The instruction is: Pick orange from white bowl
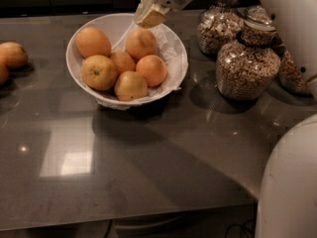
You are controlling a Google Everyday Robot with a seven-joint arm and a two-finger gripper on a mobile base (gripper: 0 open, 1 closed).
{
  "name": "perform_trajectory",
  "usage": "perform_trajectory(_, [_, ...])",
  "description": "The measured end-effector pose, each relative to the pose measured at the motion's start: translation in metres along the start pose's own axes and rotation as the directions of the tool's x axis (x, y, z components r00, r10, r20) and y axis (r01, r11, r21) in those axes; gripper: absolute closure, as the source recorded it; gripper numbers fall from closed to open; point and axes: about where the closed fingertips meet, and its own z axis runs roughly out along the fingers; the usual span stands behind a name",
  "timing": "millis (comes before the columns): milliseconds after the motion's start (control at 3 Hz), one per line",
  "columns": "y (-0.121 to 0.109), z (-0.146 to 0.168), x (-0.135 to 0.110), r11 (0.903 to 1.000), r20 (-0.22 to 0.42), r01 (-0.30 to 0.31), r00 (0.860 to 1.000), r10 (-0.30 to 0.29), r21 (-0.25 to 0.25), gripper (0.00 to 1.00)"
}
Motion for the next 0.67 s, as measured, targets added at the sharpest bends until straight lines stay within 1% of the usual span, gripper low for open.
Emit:
perform_trajectory(333, [0.0001, 0.0004, -0.0002, 1.0, 0.001, 0.0, 1.0, 0.0, -0.001, 1.0])
perform_trajectory(667, [0.0002, 0.0004, -0.0001, 1.0, 0.001, 0.0, 1.0, 0.0, -0.001, 1.0])
